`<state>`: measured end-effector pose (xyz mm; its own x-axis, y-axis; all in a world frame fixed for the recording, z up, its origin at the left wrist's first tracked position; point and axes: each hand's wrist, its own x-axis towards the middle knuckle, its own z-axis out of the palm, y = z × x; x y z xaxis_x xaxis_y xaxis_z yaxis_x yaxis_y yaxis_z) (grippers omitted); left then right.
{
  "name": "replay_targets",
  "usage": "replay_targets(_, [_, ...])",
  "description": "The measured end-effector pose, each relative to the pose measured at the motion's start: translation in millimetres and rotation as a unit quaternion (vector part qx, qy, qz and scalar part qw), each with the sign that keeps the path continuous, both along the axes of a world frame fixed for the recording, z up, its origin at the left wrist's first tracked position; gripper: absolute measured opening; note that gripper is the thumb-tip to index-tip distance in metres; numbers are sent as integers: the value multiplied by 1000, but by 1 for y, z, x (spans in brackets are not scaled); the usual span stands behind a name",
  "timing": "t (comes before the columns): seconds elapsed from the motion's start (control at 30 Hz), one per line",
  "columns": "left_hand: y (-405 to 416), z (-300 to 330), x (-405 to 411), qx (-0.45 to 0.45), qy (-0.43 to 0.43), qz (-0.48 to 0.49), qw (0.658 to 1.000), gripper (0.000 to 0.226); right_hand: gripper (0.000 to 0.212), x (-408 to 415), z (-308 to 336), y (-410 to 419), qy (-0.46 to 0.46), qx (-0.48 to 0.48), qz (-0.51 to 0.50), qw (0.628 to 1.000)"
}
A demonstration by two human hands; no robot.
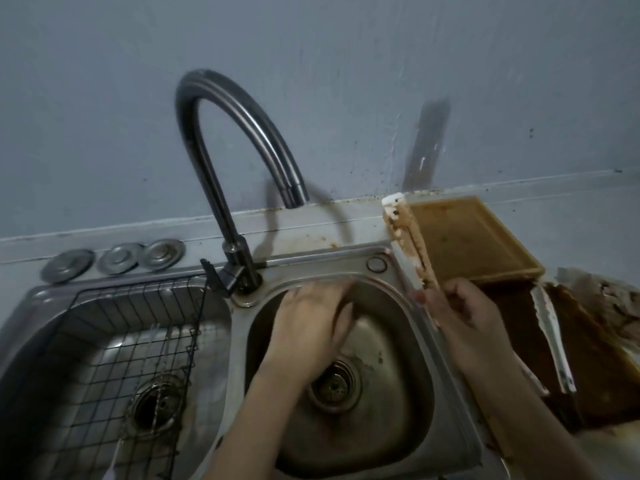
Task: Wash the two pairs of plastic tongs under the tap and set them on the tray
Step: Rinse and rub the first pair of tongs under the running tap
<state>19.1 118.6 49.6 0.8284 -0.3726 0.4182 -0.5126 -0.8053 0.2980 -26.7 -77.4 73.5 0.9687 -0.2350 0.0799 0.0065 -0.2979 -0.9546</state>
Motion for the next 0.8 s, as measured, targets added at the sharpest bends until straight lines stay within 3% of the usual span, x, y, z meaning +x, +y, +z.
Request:
replay_targets(0.1, [46, -6, 4, -92, -18, 113, 989, 48, 12, 15, -14, 34, 0, 96, 31, 995])
replay_targets(0.2, [83, -4, 11, -185, -20, 235, 954, 65, 18, 33, -27, 68, -8, 112, 50, 992])
replay_targets(0.37, [113, 1, 40, -265, 72, 277, 921, 78, 19, 62, -28, 109, -19, 127, 40, 991])
replay_targets(0.43, [116, 0, 50, -264, 116, 282, 915, 70, 14, 71, -27, 120, -31, 138, 45, 989])
replay_targets(0.5, [116, -4, 58, -240, 124, 285, 920, 46, 10, 76, -28, 126, -37, 141, 67, 987])
replay_targets(0.57, [116, -7, 64, -207, 106, 288, 929, 25, 22, 77, -28, 131, -31, 120, 78, 989])
replay_targets(0.67, [116, -11, 69, -185, 76, 306, 931, 22, 34, 78, -29, 136, -22, 107, 71, 991])
replay_targets(0.8, [114, -16, 68, -198, 59, 316, 926, 22, 31, 77, -32, 140, 1, 129, 64, 990])
